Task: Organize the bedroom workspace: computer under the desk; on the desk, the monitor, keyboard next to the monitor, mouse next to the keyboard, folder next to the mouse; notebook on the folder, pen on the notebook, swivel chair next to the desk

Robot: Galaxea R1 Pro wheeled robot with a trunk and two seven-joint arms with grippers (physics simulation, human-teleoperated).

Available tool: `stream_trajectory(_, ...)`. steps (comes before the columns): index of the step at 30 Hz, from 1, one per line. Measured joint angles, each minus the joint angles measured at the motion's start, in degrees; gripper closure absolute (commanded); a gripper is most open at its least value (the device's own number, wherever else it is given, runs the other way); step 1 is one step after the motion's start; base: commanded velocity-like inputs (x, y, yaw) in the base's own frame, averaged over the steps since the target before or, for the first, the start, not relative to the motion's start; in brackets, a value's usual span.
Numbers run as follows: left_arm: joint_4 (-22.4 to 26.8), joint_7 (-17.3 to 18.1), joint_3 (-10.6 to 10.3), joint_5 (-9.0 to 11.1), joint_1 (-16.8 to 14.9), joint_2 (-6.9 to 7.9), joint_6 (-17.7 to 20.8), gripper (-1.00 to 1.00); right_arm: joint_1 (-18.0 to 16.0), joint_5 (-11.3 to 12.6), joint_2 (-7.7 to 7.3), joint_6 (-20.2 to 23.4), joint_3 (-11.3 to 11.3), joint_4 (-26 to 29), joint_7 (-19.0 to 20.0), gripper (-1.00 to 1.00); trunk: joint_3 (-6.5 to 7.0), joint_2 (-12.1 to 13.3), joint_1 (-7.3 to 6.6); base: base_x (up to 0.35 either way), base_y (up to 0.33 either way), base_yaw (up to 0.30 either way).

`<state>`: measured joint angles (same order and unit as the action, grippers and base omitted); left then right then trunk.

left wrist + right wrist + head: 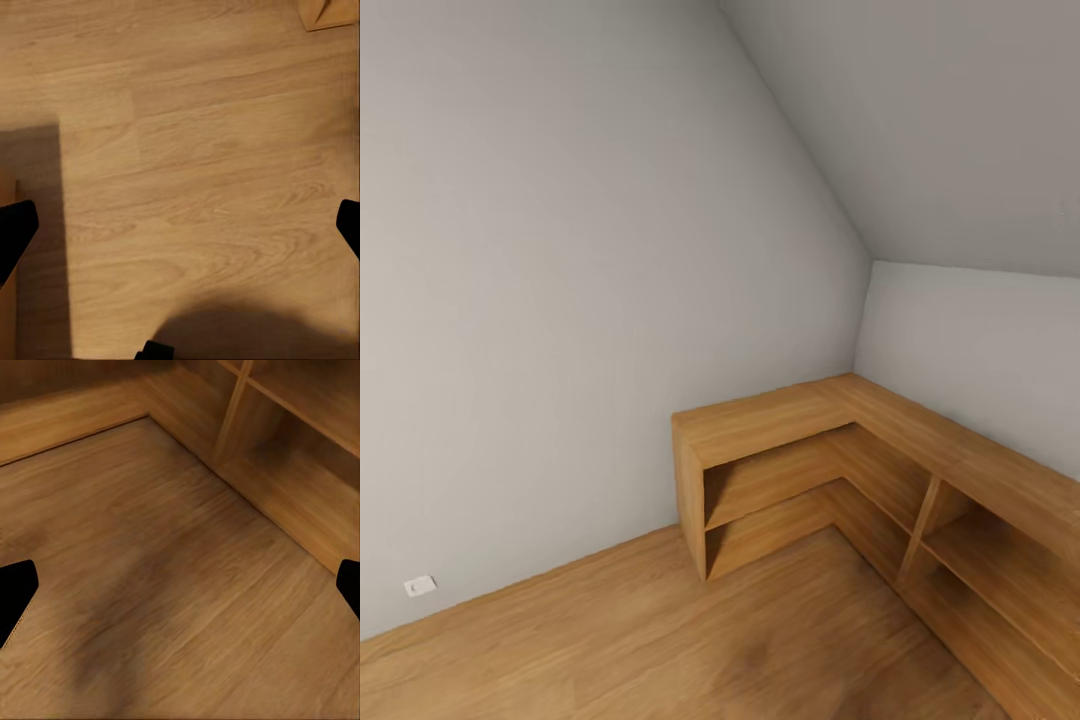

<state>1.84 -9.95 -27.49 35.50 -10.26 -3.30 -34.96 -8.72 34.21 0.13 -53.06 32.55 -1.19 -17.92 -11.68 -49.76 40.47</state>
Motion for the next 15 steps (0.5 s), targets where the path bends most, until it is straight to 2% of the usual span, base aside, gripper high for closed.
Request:
stream_trajectory(11,-0.1,0.2,-0.1,0.0,0.0,-0.52,0.3,-1.0,0.5,0.1,0.3,0.0,-0.1,0.0,0.6,-1.0,0.0,0.0,0.0,0.334,-0.006,-0.294)
stream_trajectory(15,-0.4,0.6,0.0,0.0,0.0,-0.62,0.3,-1.0,1.6,0.1,0.25,0.0,-0.1,0.0,0.9,-1.0,0.0,0.0,0.0,0.331,-0.062,-0.296)
